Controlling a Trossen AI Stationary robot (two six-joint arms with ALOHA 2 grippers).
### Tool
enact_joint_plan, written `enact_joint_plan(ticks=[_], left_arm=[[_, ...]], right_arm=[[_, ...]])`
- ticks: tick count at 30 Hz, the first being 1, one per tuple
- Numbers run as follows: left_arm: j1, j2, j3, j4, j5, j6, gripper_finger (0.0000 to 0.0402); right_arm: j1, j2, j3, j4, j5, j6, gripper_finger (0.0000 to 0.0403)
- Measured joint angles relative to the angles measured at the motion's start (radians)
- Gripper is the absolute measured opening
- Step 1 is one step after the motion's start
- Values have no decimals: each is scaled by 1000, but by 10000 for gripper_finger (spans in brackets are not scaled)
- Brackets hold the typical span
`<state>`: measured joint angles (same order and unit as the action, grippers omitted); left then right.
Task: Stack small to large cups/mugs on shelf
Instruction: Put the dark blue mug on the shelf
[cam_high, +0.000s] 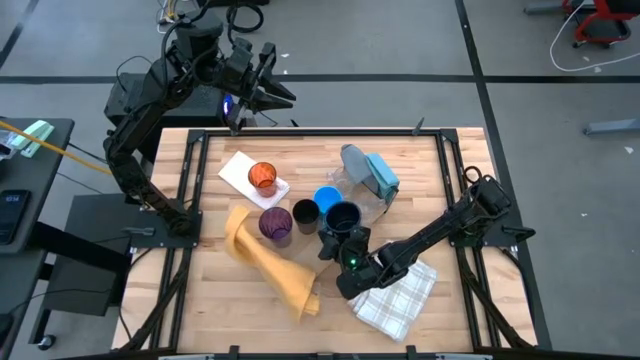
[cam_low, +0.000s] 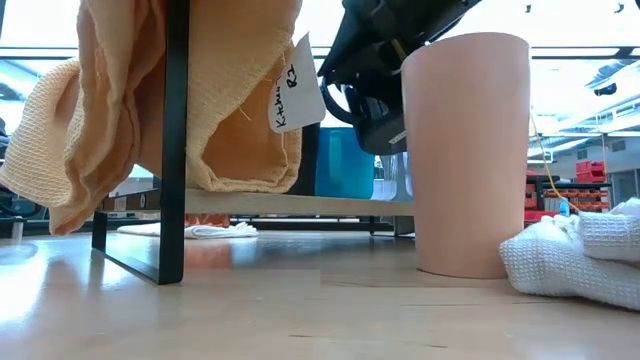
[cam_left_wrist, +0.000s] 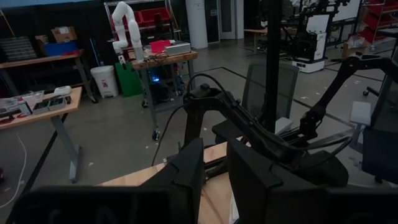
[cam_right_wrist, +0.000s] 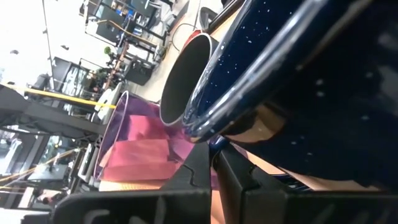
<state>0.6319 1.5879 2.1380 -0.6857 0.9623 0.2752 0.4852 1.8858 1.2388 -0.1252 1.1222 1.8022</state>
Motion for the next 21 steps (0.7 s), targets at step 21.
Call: enact_joint_plan(ticks=[21], left_arm=[[0,0,0,1,0,-2,76]], right_arm=[[22,5,-1,-35,78,-26,8]])
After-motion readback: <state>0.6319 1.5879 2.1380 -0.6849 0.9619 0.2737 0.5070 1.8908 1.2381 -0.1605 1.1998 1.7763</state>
